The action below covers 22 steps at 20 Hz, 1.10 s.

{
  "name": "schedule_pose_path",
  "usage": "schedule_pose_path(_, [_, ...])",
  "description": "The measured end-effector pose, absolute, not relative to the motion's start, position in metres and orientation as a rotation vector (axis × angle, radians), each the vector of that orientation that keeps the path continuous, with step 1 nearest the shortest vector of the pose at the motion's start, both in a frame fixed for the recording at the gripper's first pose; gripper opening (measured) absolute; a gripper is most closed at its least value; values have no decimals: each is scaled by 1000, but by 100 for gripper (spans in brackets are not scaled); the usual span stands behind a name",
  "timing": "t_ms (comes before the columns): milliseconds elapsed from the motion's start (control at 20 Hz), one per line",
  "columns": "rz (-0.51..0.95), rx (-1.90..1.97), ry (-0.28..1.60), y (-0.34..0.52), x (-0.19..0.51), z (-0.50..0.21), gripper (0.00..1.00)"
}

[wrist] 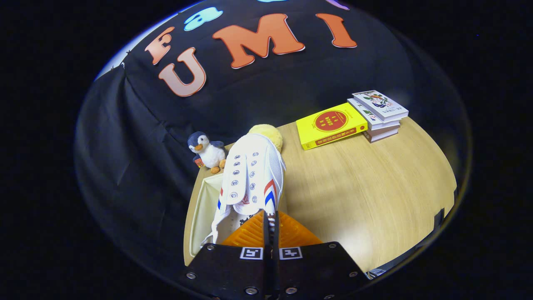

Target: Open the storage box then place both shoes into the box .Put the left shoe in first, then the right shoe, with the right side of both shoes facing outward in a uniform manner.

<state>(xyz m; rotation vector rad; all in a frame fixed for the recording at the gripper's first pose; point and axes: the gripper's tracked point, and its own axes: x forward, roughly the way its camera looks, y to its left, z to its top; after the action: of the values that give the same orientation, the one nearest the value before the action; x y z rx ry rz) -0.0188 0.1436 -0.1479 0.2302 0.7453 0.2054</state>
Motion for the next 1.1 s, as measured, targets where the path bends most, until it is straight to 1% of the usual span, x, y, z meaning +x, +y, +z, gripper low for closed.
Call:
schedule_pose_path(250, [195, 161, 780, 191, -26, -169, 0])
schedule_pose_path(600, [98, 64, 835, 182, -27, -213, 0])
schedule_pose_path(750, [105, 50, 868, 188, -28, -225, 1])
schedule_pose_path(850, [149, 46, 831, 200, -25, -220, 12])
schedule_pose_path(900, [156, 50, 799, 203, -22, -213, 27])
schedule_pose_path(950, [165, 50, 785, 203, -21, -205, 33])
schedule_pose_path(1000, [179, 54, 786, 203, -22, -200, 47])
schedule_pose_path(1100, [189, 77, 781, 197, -22, -192, 62])
